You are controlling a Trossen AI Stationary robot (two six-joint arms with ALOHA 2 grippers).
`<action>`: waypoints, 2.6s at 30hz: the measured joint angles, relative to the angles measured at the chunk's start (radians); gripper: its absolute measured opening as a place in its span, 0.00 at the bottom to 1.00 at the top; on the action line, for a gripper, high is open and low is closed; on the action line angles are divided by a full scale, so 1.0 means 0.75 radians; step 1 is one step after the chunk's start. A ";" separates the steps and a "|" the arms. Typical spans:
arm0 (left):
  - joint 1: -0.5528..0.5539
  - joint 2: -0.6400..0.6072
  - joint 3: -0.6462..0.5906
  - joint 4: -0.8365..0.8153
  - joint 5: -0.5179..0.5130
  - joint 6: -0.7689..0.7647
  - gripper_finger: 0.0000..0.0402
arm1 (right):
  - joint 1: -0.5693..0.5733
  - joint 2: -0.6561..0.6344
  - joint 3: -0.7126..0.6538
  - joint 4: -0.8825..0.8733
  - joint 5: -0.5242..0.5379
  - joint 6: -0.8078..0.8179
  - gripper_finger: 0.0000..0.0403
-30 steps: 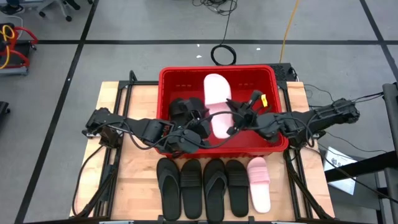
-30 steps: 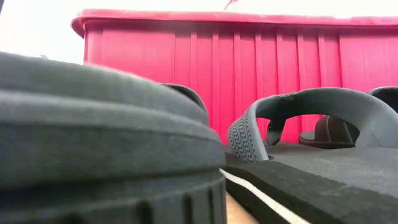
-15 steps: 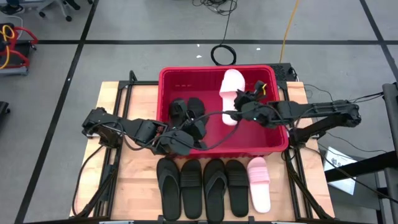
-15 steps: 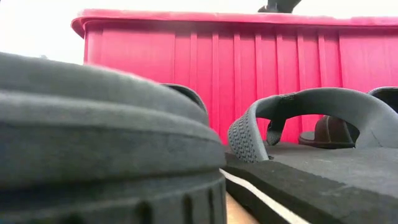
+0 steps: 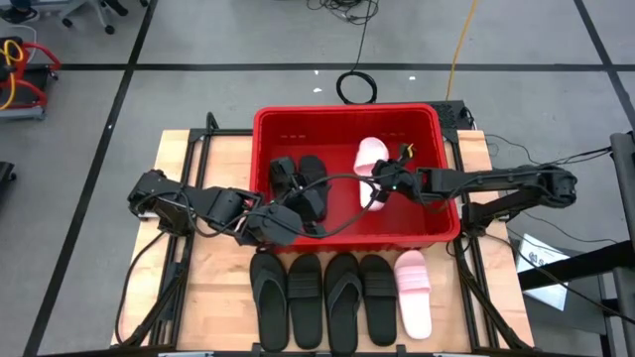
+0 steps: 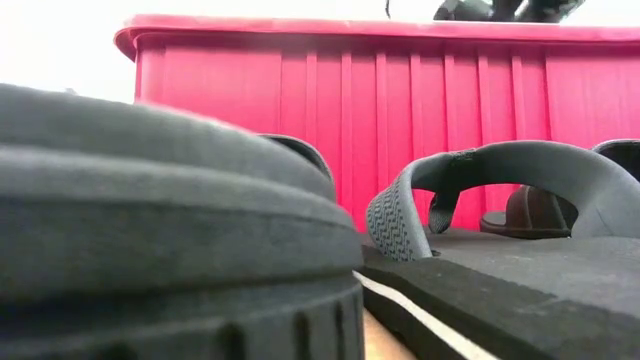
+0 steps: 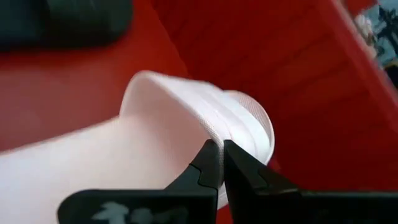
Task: Pick and place slides into bin
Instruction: Put the pink slide into the red bin
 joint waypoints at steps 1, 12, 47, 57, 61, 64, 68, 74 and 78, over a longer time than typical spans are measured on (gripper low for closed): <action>0.000 0.000 0.000 0.000 -0.001 0.000 0.37 | -0.009 0.000 -0.020 0.008 0.000 -0.001 0.00; 0.000 0.000 0.000 0.001 -0.003 0.009 0.37 | -0.080 0.000 -0.190 0.166 -0.111 -0.055 0.00; 0.000 0.000 -0.001 0.001 -0.002 -0.002 0.37 | -0.084 -0.001 -0.278 0.244 -0.100 -0.140 0.20; 0.000 0.000 -0.001 0.001 -0.002 -0.002 0.37 | -0.084 -0.001 -0.278 0.246 -0.101 -0.138 0.36; 0.000 0.001 -0.001 0.001 -0.002 -0.002 0.37 | -0.083 -0.008 -0.278 0.246 -0.105 -0.127 0.40; 0.000 0.001 -0.001 0.001 -0.002 -0.002 0.37 | -0.083 -0.040 -0.278 0.248 -0.105 -0.089 0.41; 0.000 0.001 -0.001 0.001 -0.002 0.017 0.37 | -0.063 -0.117 -0.278 0.253 -0.105 -0.074 0.40; 0.000 0.001 -0.001 0.001 -0.002 -0.009 0.37 | 0.022 -0.281 -0.278 0.264 -0.105 -0.079 0.39; 0.000 0.001 -0.001 0.002 -0.002 -0.022 0.37 | 0.129 -0.413 -0.248 0.270 -0.105 -0.122 0.40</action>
